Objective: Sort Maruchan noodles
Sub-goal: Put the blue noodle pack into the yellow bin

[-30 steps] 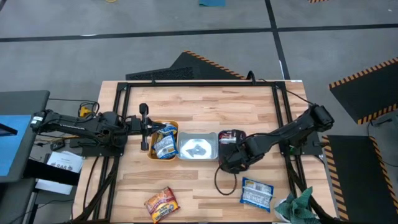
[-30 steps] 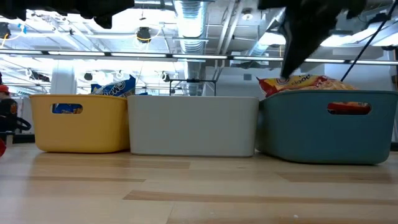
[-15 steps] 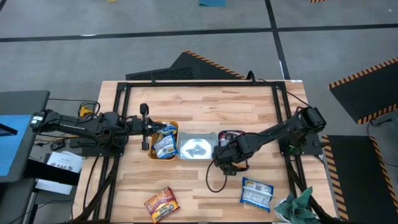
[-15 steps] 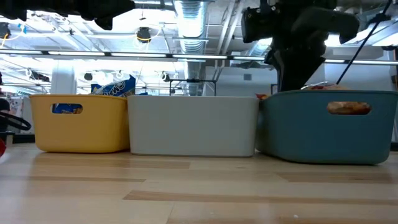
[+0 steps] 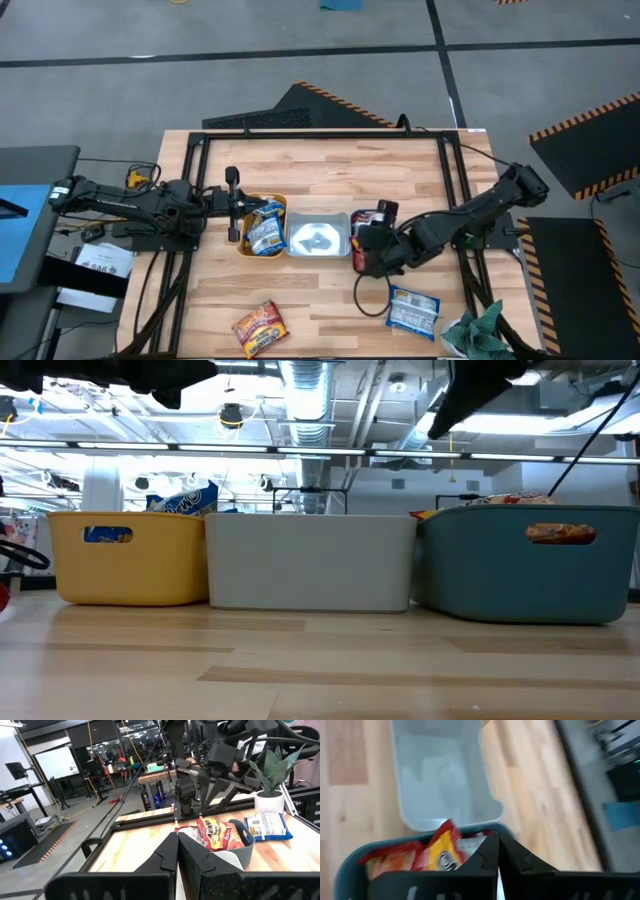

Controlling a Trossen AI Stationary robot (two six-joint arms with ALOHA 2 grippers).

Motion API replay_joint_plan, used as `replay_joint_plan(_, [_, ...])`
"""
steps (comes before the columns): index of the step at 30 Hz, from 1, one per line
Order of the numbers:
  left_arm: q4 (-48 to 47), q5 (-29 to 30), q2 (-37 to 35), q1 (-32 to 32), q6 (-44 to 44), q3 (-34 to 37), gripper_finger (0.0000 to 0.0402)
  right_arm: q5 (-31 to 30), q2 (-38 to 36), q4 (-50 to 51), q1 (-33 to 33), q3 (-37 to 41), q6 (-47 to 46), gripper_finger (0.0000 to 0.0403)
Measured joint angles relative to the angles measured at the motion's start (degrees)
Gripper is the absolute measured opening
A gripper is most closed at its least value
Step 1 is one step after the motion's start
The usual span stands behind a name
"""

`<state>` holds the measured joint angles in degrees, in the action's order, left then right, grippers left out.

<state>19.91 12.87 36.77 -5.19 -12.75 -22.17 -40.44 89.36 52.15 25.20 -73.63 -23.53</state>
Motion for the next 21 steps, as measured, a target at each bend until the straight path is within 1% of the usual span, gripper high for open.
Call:
replay_joint_plan(3, [-0.01, 0.01, 0.00, -0.02, 0.02, 0.00, 0.0000, -3.45, -0.15, -0.13, 1.18, 0.00, -0.03, 0.0028])
replay_joint_plan(11, [0.02, 0.01, 0.00, -0.01, 0.09, 0.00, 0.0000, -3.68, -0.06, 0.71, 0.43, 0.02, -0.04, 0.0023])
replay_joint_plan(21, [-0.01, 0.01, 0.00, -0.01, 0.01, 0.00, 0.0000, -3.66, -0.04, 0.54, -0.73, 0.02, -0.08, 0.0027])
